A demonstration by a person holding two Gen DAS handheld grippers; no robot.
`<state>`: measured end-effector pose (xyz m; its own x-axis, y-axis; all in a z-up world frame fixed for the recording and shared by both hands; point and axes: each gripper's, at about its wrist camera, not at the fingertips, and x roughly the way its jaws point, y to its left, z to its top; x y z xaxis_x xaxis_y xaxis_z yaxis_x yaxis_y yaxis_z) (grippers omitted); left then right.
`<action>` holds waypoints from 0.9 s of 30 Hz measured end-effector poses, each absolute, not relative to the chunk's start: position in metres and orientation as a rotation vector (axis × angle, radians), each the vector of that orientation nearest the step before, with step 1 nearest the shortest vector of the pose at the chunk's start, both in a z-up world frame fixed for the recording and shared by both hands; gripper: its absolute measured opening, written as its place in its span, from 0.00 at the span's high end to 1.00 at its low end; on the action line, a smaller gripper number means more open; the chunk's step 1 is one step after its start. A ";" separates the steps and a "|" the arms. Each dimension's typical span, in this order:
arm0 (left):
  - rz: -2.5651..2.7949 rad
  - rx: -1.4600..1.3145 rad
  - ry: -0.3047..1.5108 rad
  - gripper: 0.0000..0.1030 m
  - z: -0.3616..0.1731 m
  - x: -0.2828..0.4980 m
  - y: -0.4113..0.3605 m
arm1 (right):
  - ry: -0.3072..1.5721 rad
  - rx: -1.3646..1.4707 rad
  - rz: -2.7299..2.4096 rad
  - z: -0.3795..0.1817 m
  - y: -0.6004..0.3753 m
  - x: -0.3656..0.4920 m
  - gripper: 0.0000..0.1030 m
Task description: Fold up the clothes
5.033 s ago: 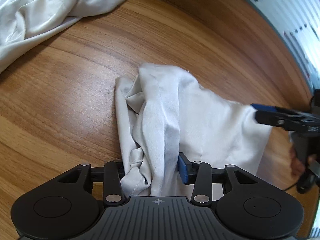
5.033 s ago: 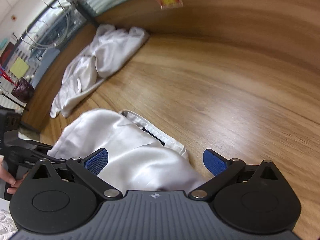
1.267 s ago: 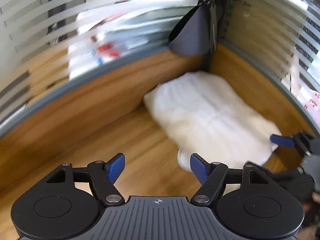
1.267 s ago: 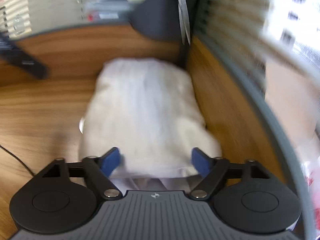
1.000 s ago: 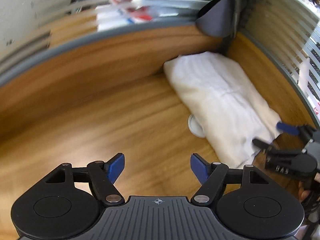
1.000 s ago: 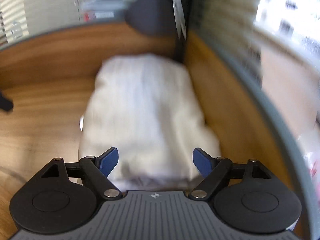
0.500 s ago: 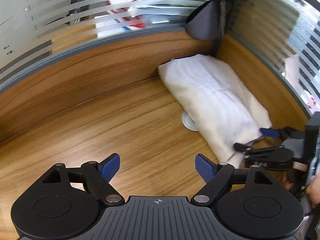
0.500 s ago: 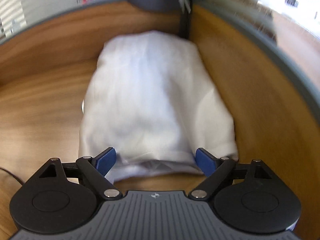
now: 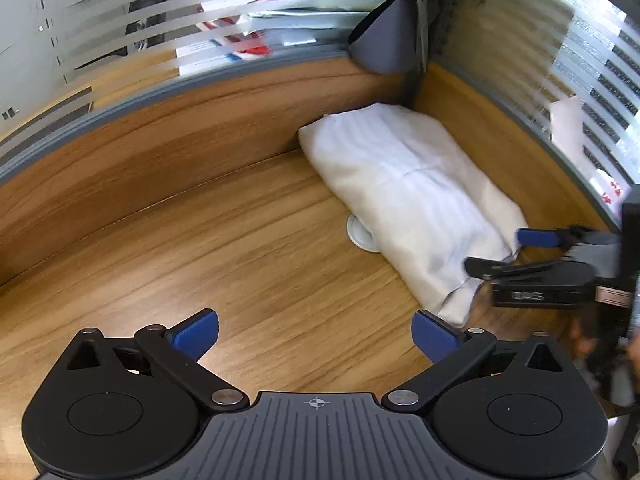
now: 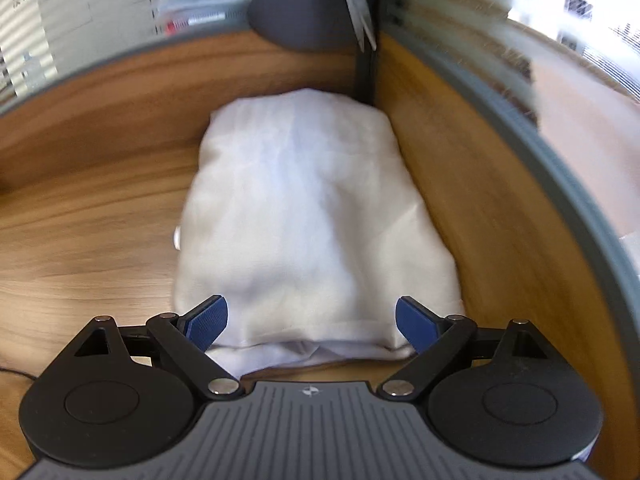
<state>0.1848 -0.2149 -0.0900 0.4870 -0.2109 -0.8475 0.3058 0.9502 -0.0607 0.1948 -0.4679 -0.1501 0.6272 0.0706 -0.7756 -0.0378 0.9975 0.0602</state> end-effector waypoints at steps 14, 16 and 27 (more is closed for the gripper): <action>-0.251 0.064 0.989 0.00 -0.090 0.175 -0.203 | 0.880 0.050 0.131 -0.109 -0.439 0.145 0.03; -0.243 0.065 0.985 0.00 -0.089 0.169 -0.202 | 0.869 0.048 0.134 -0.102 -0.435 0.138 0.03; -0.229 0.001 0.867 0.00 -0.067 0.111 -0.173 | 0.799 0.013 0.069 -0.062 -0.413 0.095 0.01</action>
